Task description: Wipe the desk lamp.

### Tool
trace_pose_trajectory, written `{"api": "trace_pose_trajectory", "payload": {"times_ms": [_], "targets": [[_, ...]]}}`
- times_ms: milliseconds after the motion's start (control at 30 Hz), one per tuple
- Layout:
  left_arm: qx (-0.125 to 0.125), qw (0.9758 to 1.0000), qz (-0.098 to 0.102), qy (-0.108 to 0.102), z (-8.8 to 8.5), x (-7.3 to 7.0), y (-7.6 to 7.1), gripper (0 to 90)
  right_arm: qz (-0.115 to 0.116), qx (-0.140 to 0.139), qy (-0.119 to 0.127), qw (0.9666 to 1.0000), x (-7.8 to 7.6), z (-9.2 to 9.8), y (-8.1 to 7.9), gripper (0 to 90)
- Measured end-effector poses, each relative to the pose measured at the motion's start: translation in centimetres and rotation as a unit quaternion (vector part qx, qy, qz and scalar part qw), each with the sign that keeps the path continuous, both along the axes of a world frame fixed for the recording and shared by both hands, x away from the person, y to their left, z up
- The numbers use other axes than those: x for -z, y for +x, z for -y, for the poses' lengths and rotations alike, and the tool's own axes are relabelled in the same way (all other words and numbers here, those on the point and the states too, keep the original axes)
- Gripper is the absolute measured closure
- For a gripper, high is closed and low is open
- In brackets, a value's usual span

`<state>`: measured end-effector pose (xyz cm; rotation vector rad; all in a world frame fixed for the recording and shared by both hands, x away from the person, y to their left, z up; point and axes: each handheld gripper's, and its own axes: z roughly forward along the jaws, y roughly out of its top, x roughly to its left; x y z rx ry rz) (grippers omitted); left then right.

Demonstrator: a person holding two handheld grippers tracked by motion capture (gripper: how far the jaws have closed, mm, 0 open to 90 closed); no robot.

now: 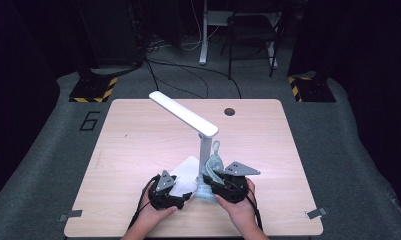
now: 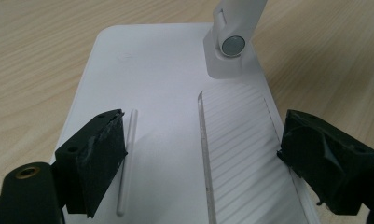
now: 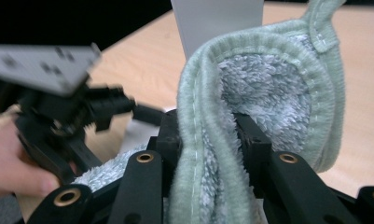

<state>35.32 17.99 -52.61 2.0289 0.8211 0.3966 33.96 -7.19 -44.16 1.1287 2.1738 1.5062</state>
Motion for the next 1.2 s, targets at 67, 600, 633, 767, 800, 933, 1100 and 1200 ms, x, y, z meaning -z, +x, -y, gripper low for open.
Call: {"api": "trace_pose_trajectory", "payload": {"times_ms": [67,600,633,767,800,933,1100,1200], "targets": [[0.001,1.0000,-0.004,-0.003,0.0,0.0,0.0,14.1,0.016,0.000,0.004,0.9999,-1.3,0.1,-0.1,67.3],[0.001,1.0000,-0.004,-0.004,0.0,0.0,0.1,14.1,0.106,0.016,0.042,0.9934,-10.2,0.6,-1.3,67.2],[0.001,1.0000,-0.003,-0.004,0.0,0.0,0.1,14.1,0.110,0.017,0.051,0.9924,-10.5,0.5,-1.3,67.2],[0.000,1.0000,-0.003,-0.004,0.0,0.0,0.1,14.2,0.111,0.020,0.062,0.9916,-11.3,0.5,-1.3,67.0],[0.000,1.0000,-0.003,-0.004,0.0,0.0,0.1,14.1,0.109,0.021,0.067,0.9916,-11.3,0.5,-1.3,66.9],[-0.006,1.0000,0.003,-0.006,0.1,0.0,0.1,14.1,0.102,0.023,0.092,0.9903,-11.4,0.7,-1.3,66.6],[-0.006,1.0000,0.003,-0.005,0.1,0.0,0.0,14.2,0.100,0.027,0.137,0.9852,-11.6,1.0,-1.4,66.2],[0.000,1.0000,-0.002,-0.002,0.0,-0.1,0.1,14.2,0.100,0.025,0.138,0.9850,-11.7,0.9,-1.3,66.1]]}}
